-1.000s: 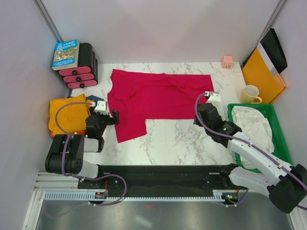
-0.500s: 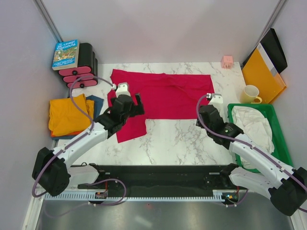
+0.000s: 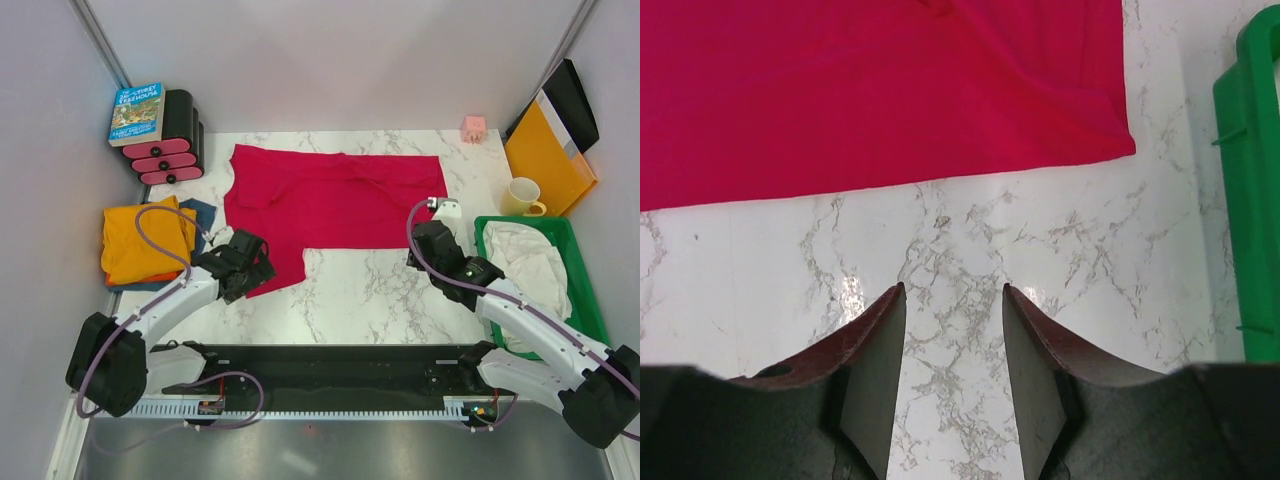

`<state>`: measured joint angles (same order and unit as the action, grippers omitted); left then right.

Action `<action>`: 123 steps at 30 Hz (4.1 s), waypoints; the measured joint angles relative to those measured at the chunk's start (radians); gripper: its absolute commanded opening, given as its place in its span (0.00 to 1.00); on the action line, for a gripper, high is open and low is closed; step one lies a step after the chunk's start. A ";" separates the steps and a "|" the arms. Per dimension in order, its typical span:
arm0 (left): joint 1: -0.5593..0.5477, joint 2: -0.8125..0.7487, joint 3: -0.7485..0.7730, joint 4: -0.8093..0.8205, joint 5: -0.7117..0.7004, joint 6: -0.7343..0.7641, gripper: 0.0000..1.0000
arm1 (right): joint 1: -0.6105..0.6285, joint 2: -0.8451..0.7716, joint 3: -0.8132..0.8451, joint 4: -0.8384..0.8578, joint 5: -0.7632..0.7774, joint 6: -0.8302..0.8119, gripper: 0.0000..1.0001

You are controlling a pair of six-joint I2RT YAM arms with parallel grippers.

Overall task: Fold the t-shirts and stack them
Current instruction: Grap the side of the flattened tshirt closest away from the robot with both arms

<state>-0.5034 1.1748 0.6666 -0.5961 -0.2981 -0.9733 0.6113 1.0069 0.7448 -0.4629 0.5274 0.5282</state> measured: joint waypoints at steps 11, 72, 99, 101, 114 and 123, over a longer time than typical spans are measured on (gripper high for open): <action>0.071 0.098 -0.050 0.005 0.029 -0.005 0.95 | 0.000 -0.061 -0.045 -0.015 -0.018 0.002 0.51; 0.074 0.033 -0.037 0.000 0.126 0.120 0.02 | -0.394 0.666 0.208 0.084 0.056 0.156 0.50; 0.074 -0.054 0.000 -0.045 0.129 0.120 0.02 | -0.457 0.586 0.097 0.097 -0.057 0.244 0.00; 0.074 -0.093 0.017 -0.061 0.129 0.121 0.02 | -0.449 0.488 0.033 0.058 -0.079 0.250 0.00; 0.060 -0.262 0.050 -0.203 0.143 0.116 0.02 | -0.425 0.186 -0.068 -0.058 -0.139 0.253 0.00; 0.050 -0.391 0.136 -0.316 0.131 0.089 0.02 | -0.425 0.182 -0.079 -0.075 -0.162 0.245 0.00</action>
<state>-0.4538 0.7834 0.8024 -0.9119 -0.1669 -0.8848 0.1860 1.1885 0.6659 -0.5381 0.3656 0.7727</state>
